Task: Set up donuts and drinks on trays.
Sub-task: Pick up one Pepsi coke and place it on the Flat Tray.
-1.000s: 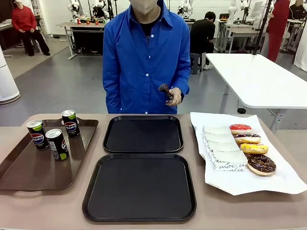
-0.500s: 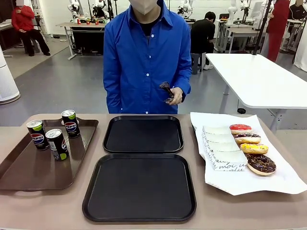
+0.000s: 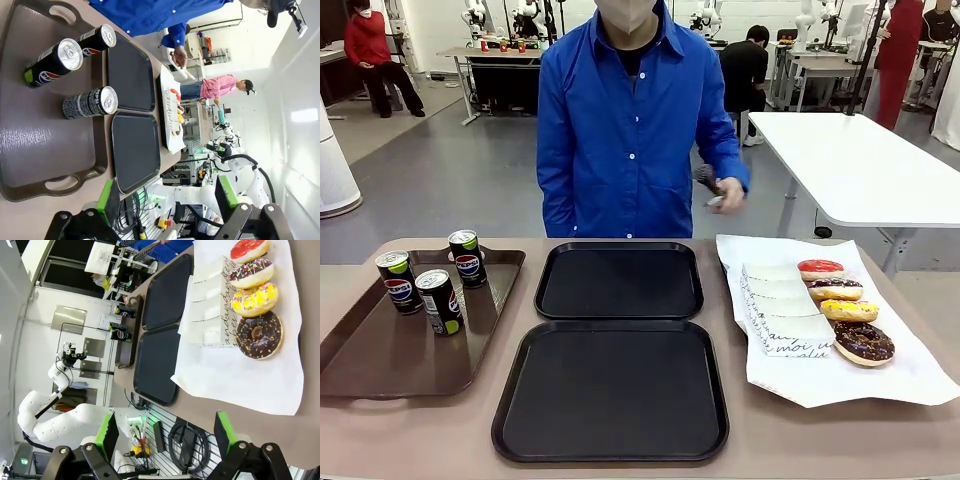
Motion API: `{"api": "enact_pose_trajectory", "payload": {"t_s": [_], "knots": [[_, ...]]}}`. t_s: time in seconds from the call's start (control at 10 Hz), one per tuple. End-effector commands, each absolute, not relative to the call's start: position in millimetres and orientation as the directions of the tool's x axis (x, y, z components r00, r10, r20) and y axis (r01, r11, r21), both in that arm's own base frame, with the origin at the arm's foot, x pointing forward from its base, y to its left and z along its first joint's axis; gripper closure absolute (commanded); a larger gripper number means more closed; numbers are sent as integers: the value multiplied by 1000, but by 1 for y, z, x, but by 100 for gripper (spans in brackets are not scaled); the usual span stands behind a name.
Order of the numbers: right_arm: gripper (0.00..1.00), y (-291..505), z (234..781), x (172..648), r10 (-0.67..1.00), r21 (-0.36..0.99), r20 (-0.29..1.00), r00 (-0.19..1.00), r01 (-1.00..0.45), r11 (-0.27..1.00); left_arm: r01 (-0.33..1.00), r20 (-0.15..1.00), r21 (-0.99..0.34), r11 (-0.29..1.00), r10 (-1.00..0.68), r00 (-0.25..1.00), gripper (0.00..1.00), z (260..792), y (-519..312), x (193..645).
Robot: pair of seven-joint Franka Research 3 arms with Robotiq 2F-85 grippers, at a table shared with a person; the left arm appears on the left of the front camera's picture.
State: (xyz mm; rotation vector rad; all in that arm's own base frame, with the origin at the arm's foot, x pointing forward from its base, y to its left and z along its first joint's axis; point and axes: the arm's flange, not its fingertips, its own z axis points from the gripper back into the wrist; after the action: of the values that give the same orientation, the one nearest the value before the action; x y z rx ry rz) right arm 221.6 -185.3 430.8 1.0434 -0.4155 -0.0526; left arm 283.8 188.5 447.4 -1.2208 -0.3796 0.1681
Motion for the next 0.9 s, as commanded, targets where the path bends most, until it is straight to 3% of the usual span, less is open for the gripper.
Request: {"api": "enact_pose_trajectory", "payload": {"t_s": [0.0, 0.8], "knots": [[0, -184, 430, 223, -231, 849, 312, 922, -161, 503, 82, 199, -937, 339, 325, 925, 0, 448, 188, 285], [0, -184, 430, 223, -231, 849, 312, 922, -161, 503, 76, 194, -937, 340, 326, 925, 0, 447, 188, 284]]}}
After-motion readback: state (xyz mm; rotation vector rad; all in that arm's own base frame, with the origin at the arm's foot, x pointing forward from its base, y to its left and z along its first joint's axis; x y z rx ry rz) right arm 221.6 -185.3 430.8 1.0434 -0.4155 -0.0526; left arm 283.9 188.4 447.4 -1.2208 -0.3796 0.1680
